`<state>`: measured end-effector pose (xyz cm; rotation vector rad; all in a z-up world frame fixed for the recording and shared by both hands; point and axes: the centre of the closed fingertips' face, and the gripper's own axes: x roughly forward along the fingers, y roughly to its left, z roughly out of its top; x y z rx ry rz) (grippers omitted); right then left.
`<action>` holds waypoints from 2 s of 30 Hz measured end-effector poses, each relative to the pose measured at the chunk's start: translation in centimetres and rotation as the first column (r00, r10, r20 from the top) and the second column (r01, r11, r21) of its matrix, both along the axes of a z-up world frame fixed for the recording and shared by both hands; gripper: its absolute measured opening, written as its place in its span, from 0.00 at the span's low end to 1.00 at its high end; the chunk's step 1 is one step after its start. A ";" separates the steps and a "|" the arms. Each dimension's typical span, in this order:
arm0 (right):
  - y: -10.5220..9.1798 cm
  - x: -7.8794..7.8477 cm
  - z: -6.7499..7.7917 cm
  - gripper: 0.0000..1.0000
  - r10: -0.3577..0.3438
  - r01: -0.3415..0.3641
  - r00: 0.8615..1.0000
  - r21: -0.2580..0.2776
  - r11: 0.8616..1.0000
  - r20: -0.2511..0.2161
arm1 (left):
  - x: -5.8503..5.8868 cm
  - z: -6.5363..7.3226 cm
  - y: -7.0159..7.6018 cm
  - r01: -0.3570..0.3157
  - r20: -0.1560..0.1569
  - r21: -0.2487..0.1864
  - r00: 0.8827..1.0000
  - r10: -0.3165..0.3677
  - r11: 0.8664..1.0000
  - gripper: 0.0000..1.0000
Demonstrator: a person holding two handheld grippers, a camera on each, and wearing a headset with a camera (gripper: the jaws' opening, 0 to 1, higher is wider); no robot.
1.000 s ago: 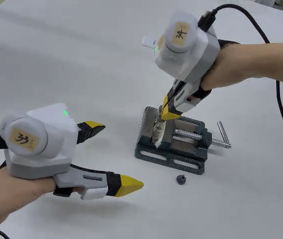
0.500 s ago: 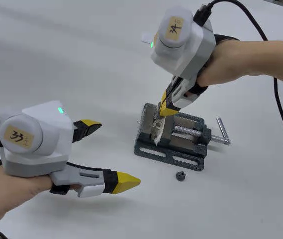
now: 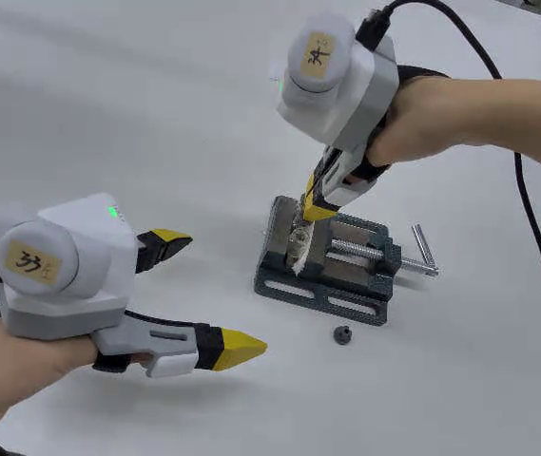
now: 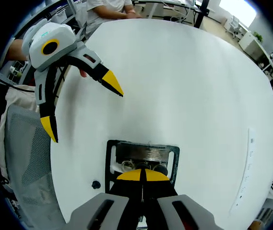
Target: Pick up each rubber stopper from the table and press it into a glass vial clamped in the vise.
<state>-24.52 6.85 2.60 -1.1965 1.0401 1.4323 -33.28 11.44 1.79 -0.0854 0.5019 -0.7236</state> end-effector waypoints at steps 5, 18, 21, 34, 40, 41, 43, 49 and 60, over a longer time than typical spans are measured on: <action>0.0 -0.2 -0.1 0.00 0.007 -0.007 1.000 -0.015 1.000 0.018 | -0.1 -0.1 -0.1 0.001 -0.001 -0.003 1.000 -0.001 1.000 0.87; 0.2 -0.2 -0.1 0.00 0.032 -0.031 0.998 -0.021 0.999 0.062 | -0.1 0.2 0.2 -0.010 0.006 -0.011 1.000 0.010 1.000 0.87; 0.1 -0.4 0.0 0.00 0.000 0.001 0.998 -0.013 1.000 0.055 | -0.4 0.5 0.2 -0.010 0.010 -0.009 1.000 0.010 1.000 0.87; 0.0 -0.3 0.0 0.00 -0.023 0.023 1.000 0.041 0.999 0.005 | -0.6 2.9 1.4 -0.030 0.057 0.024 0.998 0.029 0.999 0.87; 0.1 -0.5 0.1 0.00 0.025 -0.025 1.000 0.066 0.997 0.007 | -0.7 4.1 1.9 -0.060 0.079 0.028 0.995 0.057 0.998 0.87; 0.2 -0.5 0.1 0.00 0.027 -0.027 1.000 0.070 0.997 0.011 | -0.7 4.1 1.9 -0.061 0.081 0.028 0.995 0.059 0.998 0.87; 0.0 -0.6 0.1 0.00 0.038 -0.040 0.999 0.077 0.996 0.024 | -0.9 4.1 1.9 -0.061 0.085 0.031 0.995 0.058 0.998 0.87; -0.1 -0.5 0.1 0.00 0.062 -0.065 0.997 0.072 0.995 0.041 | -1.1 4.3 1.7 -0.064 0.089 0.033 0.994 0.061 0.997 0.87; -0.7 -0.7 0.7 0.07 0.075 -0.078 0.997 0.115 0.990 0.033 | -1.1 4.6 1.7 -0.066 0.091 0.039 0.994 0.063 0.997 0.87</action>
